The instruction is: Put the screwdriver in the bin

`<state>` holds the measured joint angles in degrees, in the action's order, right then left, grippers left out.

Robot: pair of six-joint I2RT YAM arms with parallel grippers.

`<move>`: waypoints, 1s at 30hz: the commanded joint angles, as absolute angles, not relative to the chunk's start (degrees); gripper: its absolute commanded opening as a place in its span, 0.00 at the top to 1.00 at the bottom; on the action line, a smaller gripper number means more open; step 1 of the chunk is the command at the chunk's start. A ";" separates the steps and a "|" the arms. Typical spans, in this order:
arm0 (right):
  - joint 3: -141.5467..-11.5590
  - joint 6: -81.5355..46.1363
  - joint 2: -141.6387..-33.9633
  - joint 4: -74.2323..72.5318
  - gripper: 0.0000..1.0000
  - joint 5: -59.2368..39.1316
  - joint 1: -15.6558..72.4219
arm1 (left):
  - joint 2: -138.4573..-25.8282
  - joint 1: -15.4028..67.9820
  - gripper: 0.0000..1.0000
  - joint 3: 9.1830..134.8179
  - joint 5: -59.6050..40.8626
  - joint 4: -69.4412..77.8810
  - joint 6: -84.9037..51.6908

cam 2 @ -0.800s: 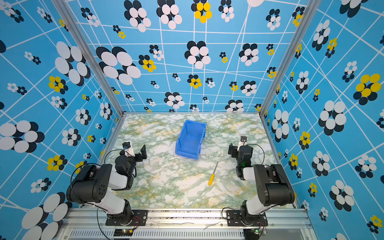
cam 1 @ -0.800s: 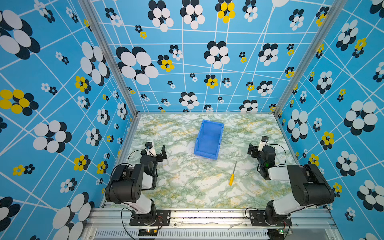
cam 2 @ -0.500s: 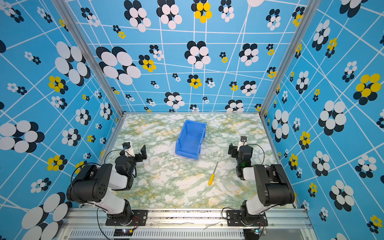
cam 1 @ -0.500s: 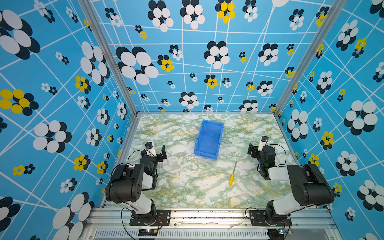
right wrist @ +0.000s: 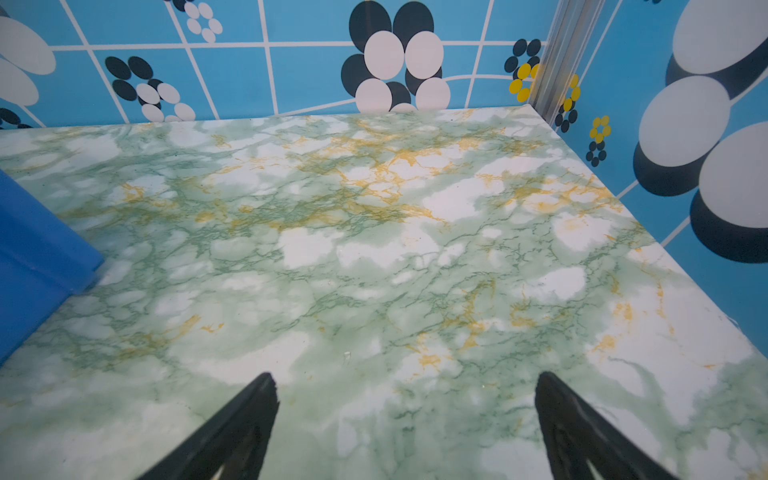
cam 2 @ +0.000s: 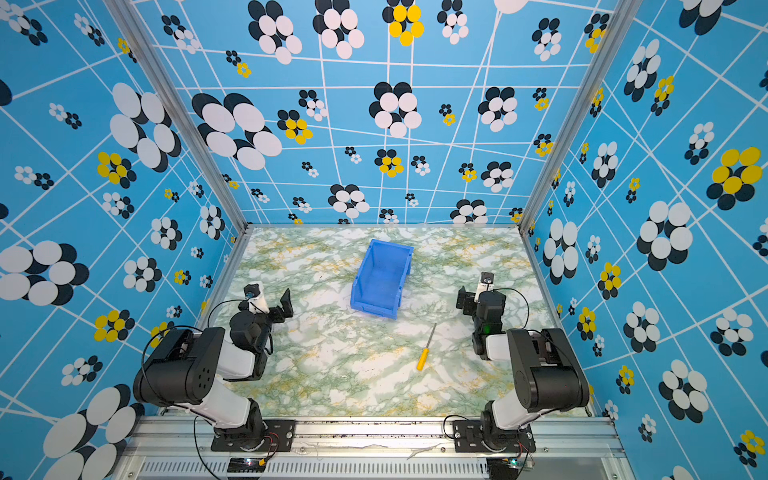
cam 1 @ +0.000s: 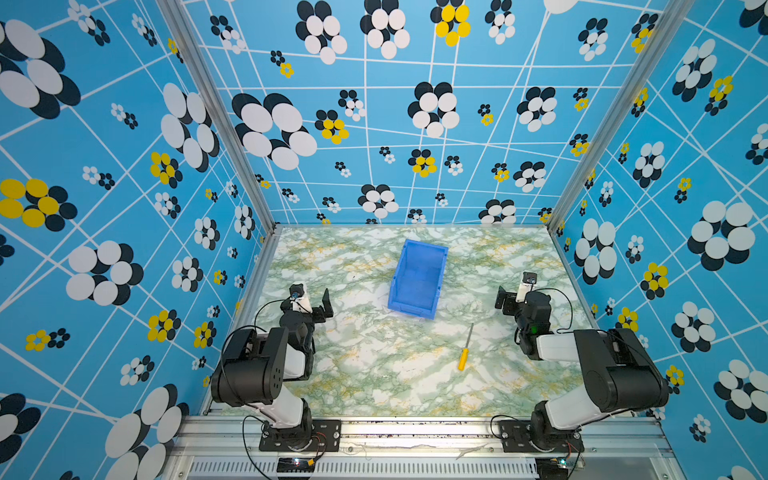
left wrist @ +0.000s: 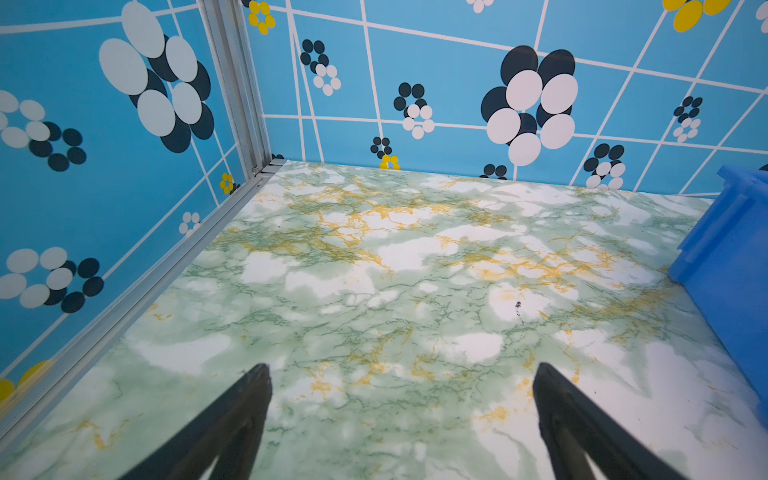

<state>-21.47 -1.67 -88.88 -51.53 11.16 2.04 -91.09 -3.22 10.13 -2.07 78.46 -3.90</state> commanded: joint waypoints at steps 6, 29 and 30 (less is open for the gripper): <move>-22.23 -1.58 -88.51 -51.17 0.01 10.32 1.76 | -92.02 -2.90 0.01 9.32 -4.35 79.89 -3.96; -33.39 -9.61 -73.22 -14.86 0.01 18.71 1.75 | -74.81 -2.39 0.01 22.79 -8.25 37.60 -1.67; -34.86 -11.67 -72.12 -9.93 0.01 17.80 1.75 | -73.37 -2.16 0.01 24.42 -8.38 33.00 -1.35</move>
